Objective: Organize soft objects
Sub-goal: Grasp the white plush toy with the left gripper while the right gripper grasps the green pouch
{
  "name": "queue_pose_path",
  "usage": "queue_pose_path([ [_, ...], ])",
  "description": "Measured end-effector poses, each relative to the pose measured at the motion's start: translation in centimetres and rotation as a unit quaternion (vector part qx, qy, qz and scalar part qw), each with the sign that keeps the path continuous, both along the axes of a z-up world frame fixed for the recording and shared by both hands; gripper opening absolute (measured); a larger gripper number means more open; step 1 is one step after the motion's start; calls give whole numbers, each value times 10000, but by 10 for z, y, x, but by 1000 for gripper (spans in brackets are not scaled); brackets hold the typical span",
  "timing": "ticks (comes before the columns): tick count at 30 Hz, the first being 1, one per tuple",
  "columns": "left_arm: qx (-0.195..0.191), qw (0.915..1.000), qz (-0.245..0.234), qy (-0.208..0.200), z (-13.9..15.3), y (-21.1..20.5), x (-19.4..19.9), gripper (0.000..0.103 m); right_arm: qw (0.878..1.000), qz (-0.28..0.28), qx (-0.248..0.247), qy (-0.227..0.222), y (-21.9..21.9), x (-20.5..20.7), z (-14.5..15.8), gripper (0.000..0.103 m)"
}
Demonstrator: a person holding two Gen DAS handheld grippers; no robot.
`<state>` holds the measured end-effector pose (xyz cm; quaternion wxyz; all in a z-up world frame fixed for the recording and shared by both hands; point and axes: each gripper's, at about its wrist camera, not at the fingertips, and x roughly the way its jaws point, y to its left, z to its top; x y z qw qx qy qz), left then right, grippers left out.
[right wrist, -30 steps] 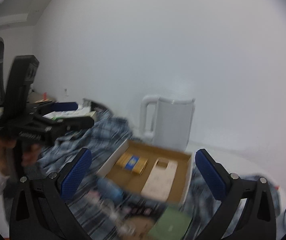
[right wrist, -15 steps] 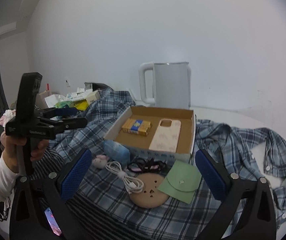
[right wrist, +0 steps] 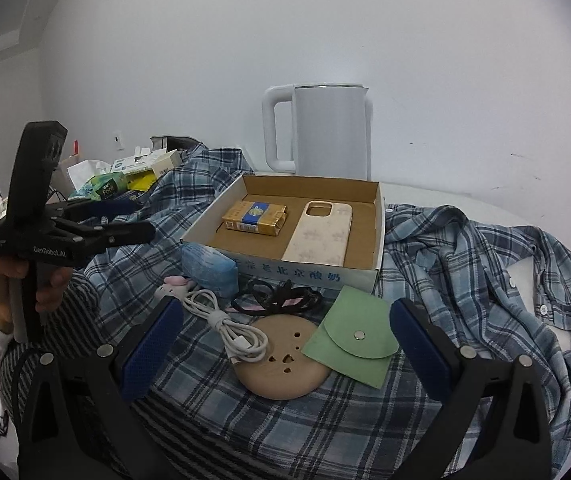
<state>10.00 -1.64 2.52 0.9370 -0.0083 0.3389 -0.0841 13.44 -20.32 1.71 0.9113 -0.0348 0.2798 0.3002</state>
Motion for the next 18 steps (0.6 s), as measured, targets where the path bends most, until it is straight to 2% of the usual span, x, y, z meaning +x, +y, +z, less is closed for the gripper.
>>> queue_pose_path([
  [7,0,9995,-166,251,-11,-5,-1,103,9999,71,-52,75,2,2,-4,103],
  [15,-248,9943,-316,992,-36,-1,6,103,9980,-26,-117,616,2,19,-26,103],
  [17,-323,9923,-397,1132,-42,-1,8,95,9975,-56,-110,691,2,21,-28,103],
  [18,-347,9909,-445,1218,-44,-1,9,87,9973,-65,-119,717,1,22,-29,103],
])
